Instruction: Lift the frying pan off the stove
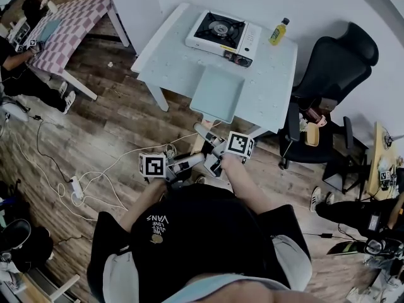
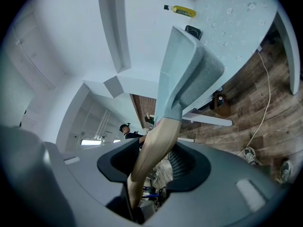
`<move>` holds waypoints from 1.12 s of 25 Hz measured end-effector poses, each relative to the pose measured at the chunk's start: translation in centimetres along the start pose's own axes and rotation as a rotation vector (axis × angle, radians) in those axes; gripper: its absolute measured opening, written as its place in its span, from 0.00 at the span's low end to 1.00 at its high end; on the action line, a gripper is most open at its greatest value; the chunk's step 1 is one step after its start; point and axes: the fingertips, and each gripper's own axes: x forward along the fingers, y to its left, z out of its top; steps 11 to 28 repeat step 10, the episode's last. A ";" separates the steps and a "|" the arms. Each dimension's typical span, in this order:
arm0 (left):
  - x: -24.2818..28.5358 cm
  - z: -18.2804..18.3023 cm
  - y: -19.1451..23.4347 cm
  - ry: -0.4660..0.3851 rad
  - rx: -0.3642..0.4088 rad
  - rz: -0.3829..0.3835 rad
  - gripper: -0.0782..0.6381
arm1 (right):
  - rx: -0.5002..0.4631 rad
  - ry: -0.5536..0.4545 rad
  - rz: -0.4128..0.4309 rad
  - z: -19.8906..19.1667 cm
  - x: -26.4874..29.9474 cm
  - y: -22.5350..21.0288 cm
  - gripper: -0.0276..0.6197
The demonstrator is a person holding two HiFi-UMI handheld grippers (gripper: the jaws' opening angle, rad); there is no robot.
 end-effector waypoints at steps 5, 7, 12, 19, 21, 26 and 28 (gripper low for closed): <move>0.2 -0.4 -0.2 0.004 0.001 0.008 0.27 | -0.001 0.005 0.016 -0.1 -0.2 0.2 0.33; 0.3 -0.5 -0.2 0.007 0.000 0.010 0.27 | -0.010 0.001 0.074 0.1 0.0 0.7 0.33; 0.5 -0.5 -0.3 0.009 0.000 0.011 0.27 | -0.013 -0.001 0.118 0.2 0.1 1.1 0.33; 0.5 -0.5 -0.3 0.009 0.000 0.011 0.27 | -0.013 -0.001 0.118 0.2 0.1 1.1 0.33; 0.5 -0.5 -0.3 0.009 0.000 0.011 0.27 | -0.013 -0.001 0.118 0.2 0.1 1.1 0.33; 0.5 -0.5 -0.3 0.009 0.000 0.011 0.27 | -0.013 -0.001 0.118 0.2 0.1 1.1 0.33; 0.5 -0.5 -0.3 0.009 0.000 0.011 0.27 | -0.013 -0.001 0.118 0.2 0.1 1.1 0.33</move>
